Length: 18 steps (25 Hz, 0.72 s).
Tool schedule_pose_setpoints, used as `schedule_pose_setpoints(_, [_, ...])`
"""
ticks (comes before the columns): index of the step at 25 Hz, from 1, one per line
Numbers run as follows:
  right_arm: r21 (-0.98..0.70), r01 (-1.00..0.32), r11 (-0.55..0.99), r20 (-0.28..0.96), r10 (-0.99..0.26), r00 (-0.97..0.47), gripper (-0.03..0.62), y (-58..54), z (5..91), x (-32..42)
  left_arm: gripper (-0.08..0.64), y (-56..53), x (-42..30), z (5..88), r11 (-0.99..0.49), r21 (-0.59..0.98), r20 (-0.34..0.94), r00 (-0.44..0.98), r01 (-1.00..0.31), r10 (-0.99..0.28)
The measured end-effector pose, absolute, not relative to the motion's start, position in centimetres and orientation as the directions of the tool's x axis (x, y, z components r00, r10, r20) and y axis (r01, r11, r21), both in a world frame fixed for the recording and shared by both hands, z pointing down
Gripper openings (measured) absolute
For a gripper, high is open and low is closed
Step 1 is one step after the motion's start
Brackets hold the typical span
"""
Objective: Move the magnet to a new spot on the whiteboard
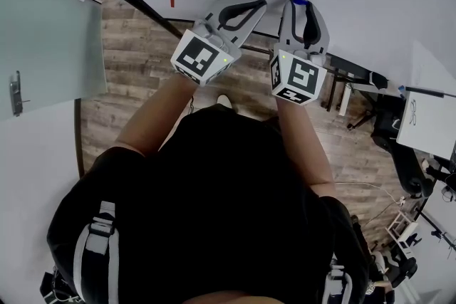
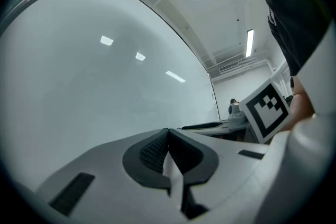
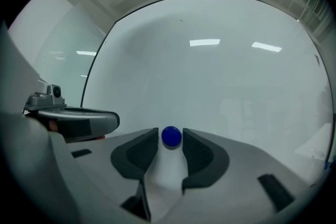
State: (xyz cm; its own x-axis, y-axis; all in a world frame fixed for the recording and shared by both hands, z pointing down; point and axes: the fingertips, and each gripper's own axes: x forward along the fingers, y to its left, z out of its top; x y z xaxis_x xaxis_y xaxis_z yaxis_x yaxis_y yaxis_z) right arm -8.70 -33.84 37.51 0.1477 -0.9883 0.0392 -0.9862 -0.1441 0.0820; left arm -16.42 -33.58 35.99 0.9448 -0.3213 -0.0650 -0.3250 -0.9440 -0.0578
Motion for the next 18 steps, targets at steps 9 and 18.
schedule_pose_setpoints(9, [0.098,-0.992,-0.083,0.017,-0.996,0.085,0.133,-31.6,36.2,-8.3,0.005,-33.4,-16.9,35.3,-0.935,-0.065,-0.064,0.936,-0.349,-0.345])
schedule_pose_setpoints(18, [0.066,-0.995,0.077,0.014,-0.997,-0.076,0.118,-27.4,34.2,-3.7,0.005,-29.1,-10.8,33.0,-0.944,0.005,-0.072,0.941,-0.33,-0.329])
